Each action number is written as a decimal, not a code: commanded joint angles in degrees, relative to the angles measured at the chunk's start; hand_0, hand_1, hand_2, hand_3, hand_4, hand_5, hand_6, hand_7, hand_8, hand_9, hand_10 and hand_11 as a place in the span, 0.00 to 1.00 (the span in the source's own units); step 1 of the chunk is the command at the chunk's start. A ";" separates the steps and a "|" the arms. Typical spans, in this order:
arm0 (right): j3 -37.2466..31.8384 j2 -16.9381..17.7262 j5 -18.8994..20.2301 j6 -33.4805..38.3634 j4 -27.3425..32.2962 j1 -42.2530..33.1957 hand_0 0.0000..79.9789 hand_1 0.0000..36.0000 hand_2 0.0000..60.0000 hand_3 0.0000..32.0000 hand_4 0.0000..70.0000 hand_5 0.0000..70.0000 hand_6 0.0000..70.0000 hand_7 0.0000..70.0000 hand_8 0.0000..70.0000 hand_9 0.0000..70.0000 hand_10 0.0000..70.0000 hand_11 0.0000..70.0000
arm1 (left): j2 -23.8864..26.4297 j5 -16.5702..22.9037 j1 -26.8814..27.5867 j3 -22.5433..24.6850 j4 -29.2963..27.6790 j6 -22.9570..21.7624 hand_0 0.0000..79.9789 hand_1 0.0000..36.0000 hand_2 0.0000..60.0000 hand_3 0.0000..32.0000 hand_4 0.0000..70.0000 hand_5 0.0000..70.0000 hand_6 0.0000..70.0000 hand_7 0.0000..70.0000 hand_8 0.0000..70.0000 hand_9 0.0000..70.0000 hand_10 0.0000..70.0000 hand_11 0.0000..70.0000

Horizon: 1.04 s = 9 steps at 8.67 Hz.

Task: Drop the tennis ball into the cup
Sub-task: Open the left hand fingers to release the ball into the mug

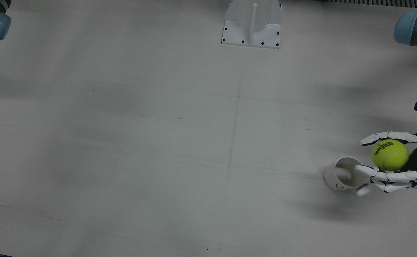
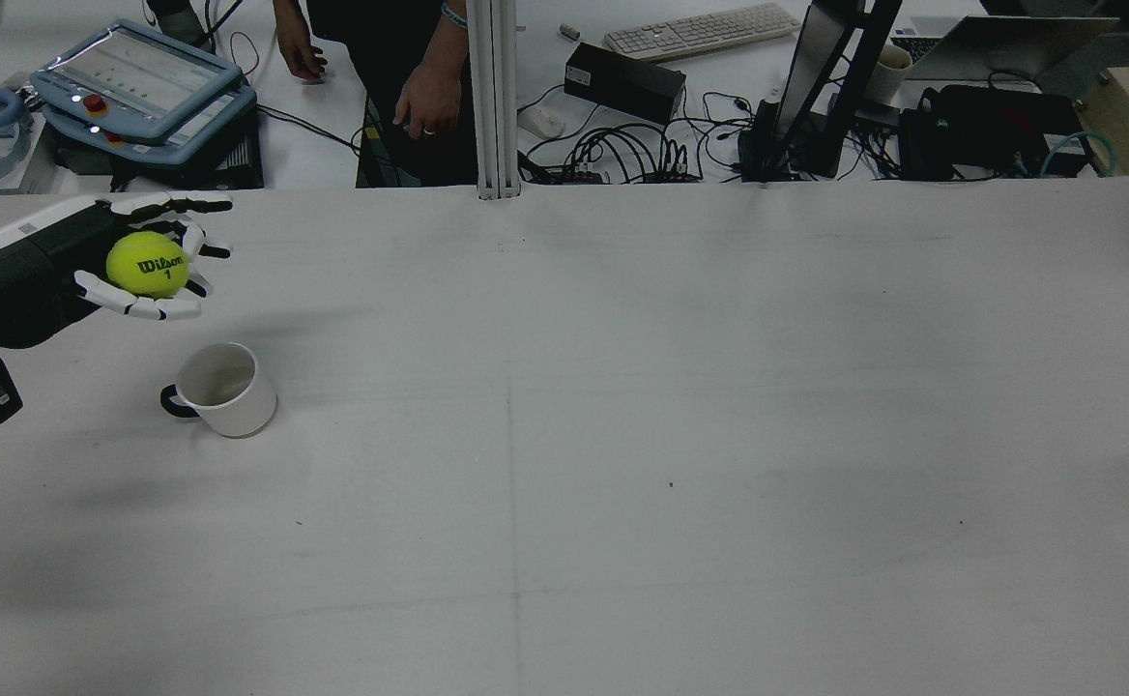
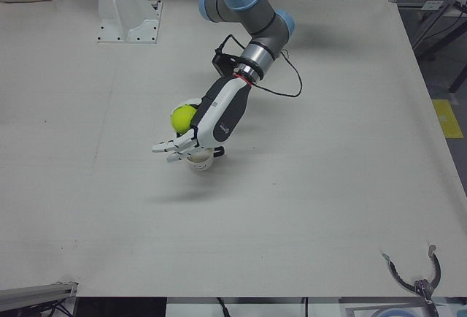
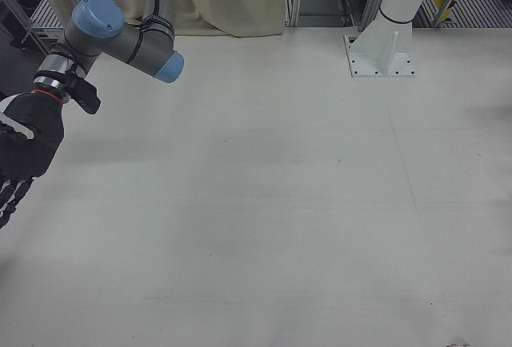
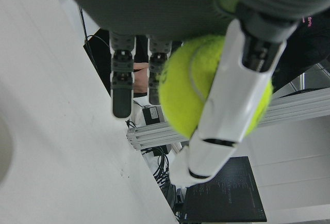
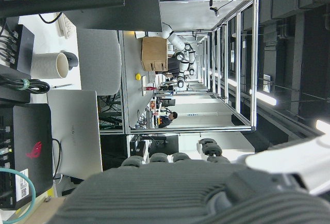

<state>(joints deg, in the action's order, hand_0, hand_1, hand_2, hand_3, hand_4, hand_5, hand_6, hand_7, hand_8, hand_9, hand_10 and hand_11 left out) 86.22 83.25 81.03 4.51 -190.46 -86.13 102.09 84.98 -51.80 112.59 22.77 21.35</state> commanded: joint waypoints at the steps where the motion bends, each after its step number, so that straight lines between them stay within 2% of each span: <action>1: 0.00 -0.02 0.00 0.06 0.00 0.00 0.00 0.00 0.00 0.00 0.00 0.00 0.00 0.00 0.00 0.00 0.00 0.00 | -0.84 0.01 0.73 0.00 -0.71 -0.52 1.00 1.00 1.00 0.00 0.39 0.21 0.15 0.31 0.21 0.33 0.21 0.37; 3: 0.00 -0.02 0.00 0.06 0.00 0.00 0.00 0.00 0.00 0.00 0.00 0.00 0.00 0.00 0.00 0.00 0.00 0.00 | -1.63 0.01 0.73 0.00 -1.41 -0.52 1.00 1.00 1.00 0.00 0.38 0.21 0.14 0.28 0.18 0.29 0.18 0.31; 5: 0.00 -0.02 0.00 -0.03 0.00 0.00 0.00 0.00 0.00 0.00 0.00 0.00 0.00 0.00 0.00 0.00 0.00 0.00 | -1.63 0.01 0.73 0.26 -1.41 -0.61 1.00 1.00 1.00 0.00 0.38 0.21 0.14 0.29 0.18 0.29 0.17 0.31; 7: 0.00 -0.02 0.00 -0.03 0.00 0.00 0.00 0.00 0.00 0.00 0.00 0.00 0.00 0.00 0.00 0.00 0.00 0.00 | -1.37 0.53 -1.10 4.72 1.46 -0.96 0.95 1.00 1.00 0.00 0.38 0.19 0.13 0.27 0.17 0.27 0.16 0.29; 8: -0.09 -0.02 0.00 -0.03 0.00 0.09 0.00 0.00 0.00 0.00 0.00 0.00 0.00 0.00 0.00 0.00 0.00 0.00 | -0.41 0.80 -9.29 4.66 2.53 -0.18 0.84 1.00 1.00 0.00 0.34 0.16 0.10 0.18 0.11 0.18 0.13 0.24; 9: -0.09 -0.02 0.00 -0.03 0.00 0.09 0.00 0.00 0.00 0.00 0.00 0.00 0.00 0.00 0.00 0.00 0.00 0.00 | 1.42 2.28 -16.86 4.14 3.32 0.96 0.77 1.00 0.80 0.00 0.31 0.13 0.07 0.07 0.05 0.09 0.09 0.17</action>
<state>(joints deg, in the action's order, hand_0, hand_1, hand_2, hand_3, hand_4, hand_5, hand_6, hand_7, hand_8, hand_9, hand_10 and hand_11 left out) 86.18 83.23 81.04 4.49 -190.46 -86.11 100.98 85.51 -55.39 116.22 23.83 20.74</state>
